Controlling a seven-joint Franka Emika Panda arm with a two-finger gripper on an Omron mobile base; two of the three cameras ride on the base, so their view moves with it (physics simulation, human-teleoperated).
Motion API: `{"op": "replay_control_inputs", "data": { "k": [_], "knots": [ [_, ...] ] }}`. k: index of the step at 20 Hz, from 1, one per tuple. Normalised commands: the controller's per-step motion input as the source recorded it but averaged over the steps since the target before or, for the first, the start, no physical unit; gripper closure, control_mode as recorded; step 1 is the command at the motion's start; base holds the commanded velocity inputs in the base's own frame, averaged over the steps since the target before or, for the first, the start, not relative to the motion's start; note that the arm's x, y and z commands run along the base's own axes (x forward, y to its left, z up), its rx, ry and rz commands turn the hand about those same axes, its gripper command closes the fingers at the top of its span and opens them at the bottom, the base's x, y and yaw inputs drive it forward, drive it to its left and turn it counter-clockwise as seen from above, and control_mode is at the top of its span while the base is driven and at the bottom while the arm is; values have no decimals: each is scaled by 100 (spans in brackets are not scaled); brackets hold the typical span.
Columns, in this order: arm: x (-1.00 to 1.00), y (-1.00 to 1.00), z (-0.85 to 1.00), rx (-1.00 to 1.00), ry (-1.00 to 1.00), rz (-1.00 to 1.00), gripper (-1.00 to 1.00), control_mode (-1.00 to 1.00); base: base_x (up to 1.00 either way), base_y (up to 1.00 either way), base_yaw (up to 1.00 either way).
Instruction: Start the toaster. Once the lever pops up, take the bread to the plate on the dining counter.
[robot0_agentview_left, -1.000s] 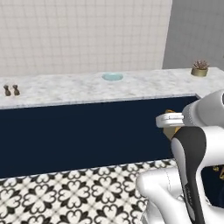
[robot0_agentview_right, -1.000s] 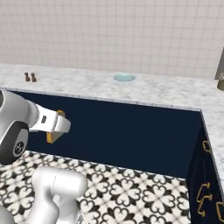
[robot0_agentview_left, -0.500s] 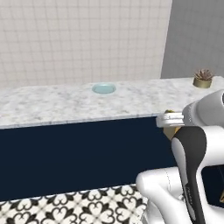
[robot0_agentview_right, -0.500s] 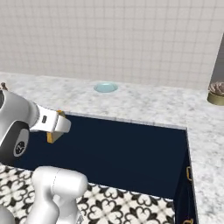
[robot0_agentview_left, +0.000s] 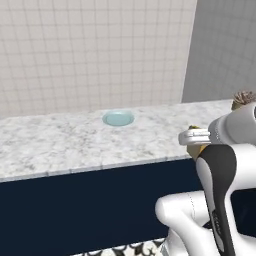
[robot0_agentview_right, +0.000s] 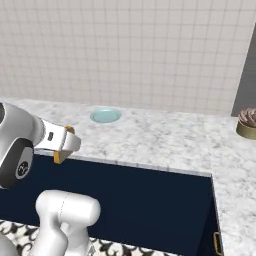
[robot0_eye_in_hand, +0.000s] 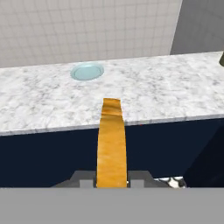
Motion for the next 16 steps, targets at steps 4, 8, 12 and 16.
{"op": "replay_control_inputs", "data": {
  "k": [4, 8, 12, 16],
  "knots": [
    [0, 0, 0, 0, 0, 0, 100, 100, 70, 6, -6],
    [0, 0, 0, 0, 0, 0, 100, 100, 33, 8, 0],
    [0, 0, 0, 0, 0, 0, 100, 100, 27, 28, 0],
    [0, 0, 0, 0, 0, 0, 100, 100, 31, 37, 1]
  ]
}}
